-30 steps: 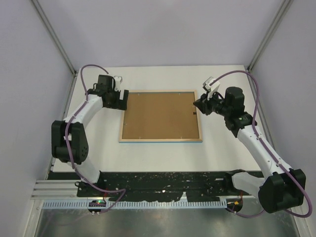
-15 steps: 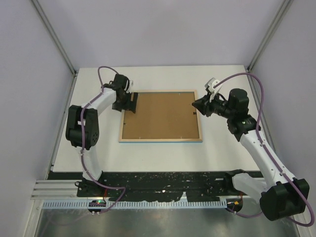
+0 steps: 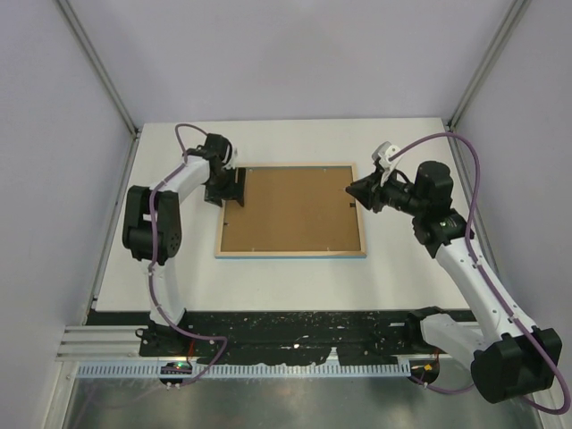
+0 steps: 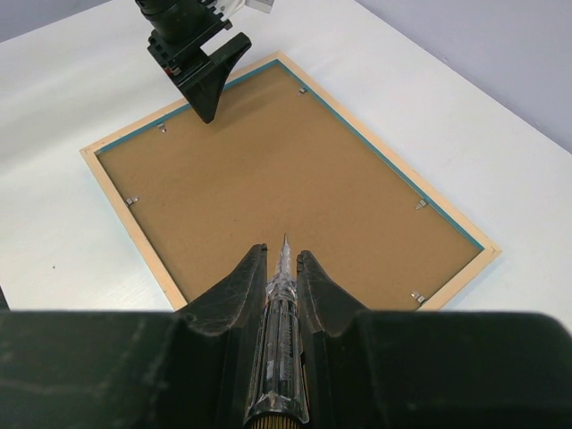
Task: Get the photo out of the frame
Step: Adjust the photo frame at the center of the board.
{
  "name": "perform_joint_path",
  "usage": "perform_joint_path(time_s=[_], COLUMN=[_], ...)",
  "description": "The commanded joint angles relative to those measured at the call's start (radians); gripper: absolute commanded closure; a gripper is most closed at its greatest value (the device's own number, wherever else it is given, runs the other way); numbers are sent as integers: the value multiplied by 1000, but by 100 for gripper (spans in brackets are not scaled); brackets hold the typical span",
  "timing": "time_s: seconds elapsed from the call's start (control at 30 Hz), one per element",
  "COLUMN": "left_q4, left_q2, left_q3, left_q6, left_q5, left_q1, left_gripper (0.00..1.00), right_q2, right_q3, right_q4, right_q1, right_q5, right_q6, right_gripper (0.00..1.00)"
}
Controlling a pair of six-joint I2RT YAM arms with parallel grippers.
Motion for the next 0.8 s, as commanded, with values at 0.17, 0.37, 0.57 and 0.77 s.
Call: perform_joint_path(time_s=[0.17,0.37,0.57,0.77], left_q4=[54,22,22,64], left_q2=[-107,-41,-35,-50], left_q3=[-104,-86,-107,-175], left_q6=[-63,-69,-77,-95], left_q5=[7,39,64,89], left_q1=[38,38,38,24], left_gripper=[26,27,38,43], right_q2=[24,14,16,36], right_q3=[9,6,6,17], right_q4=[33,30,30,33], right_q1=[-2,-2,-2,-2], right_q5=[-40,-46,-49,-51], right_q6=[10,11,11,18], right_gripper=[92,92,92,92])
